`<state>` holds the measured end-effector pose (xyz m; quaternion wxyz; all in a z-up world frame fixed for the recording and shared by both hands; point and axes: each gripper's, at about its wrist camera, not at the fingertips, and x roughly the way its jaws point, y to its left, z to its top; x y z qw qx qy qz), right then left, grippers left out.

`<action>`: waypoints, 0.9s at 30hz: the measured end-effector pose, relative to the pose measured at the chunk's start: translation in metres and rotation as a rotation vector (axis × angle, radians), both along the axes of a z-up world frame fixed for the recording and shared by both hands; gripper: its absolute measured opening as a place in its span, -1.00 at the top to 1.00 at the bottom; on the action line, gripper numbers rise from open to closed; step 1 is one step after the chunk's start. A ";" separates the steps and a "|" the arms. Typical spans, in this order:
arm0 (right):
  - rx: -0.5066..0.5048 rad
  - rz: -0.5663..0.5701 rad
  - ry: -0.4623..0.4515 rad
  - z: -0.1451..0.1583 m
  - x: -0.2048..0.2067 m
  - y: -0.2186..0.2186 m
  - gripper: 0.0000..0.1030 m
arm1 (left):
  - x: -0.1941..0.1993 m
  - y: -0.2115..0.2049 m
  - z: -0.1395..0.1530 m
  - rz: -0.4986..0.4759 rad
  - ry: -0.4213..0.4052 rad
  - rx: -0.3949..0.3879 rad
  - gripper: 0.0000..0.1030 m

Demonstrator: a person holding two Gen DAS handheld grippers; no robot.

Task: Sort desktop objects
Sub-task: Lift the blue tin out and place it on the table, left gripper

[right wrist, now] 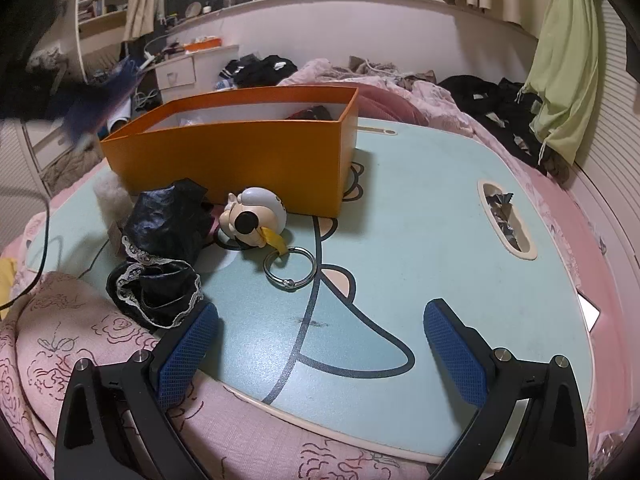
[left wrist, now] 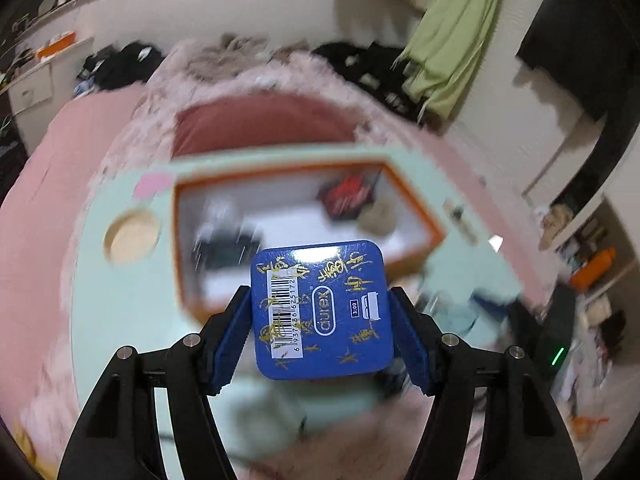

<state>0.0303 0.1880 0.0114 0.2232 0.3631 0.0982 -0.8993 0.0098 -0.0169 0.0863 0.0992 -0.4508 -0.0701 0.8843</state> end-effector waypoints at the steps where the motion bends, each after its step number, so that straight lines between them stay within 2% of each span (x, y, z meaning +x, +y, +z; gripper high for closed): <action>1: 0.000 0.000 0.000 0.000 0.000 0.000 -1.00 | 0.005 -0.003 -0.013 0.020 -0.016 -0.025 -0.31; 5: -0.001 0.000 0.000 0.000 0.000 0.000 -1.00 | 0.016 0.005 -0.051 0.036 -0.034 -0.119 -0.30; 9: -0.001 -0.001 0.000 0.000 0.000 0.000 -1.00 | 0.007 0.019 -0.066 0.018 -0.011 -0.116 -0.30; 13: -0.002 0.000 0.000 0.000 0.000 0.000 -1.00 | 0.006 0.022 -0.056 0.048 0.048 -0.068 -0.30; 14: -0.002 0.000 0.001 0.000 0.000 0.000 -1.00 | 0.013 0.019 -0.050 0.050 0.084 -0.038 -0.35; 15: -0.002 0.000 0.001 0.001 0.000 0.000 -1.00 | 0.020 0.015 -0.047 0.051 0.106 -0.024 -0.49; 17: -0.001 0.000 0.001 0.001 0.000 -0.001 -1.00 | 0.030 0.010 -0.043 0.067 0.125 -0.033 -0.65; 22: -0.001 0.000 0.001 0.001 0.001 -0.001 -1.00 | 0.053 0.006 -0.062 0.070 0.094 -0.154 -0.65; 24: 0.000 -0.001 0.001 0.001 0.001 -0.001 -1.00 | 0.055 0.006 -0.076 0.067 0.088 -0.167 -0.70; 25: 0.002 -0.002 0.003 0.001 0.001 -0.001 -1.00 | 0.055 0.008 -0.083 0.079 0.086 -0.181 -0.81; 27: 0.002 -0.002 0.001 0.002 0.001 -0.002 -1.00 | 0.054 0.009 -0.086 0.095 0.121 -0.179 -0.86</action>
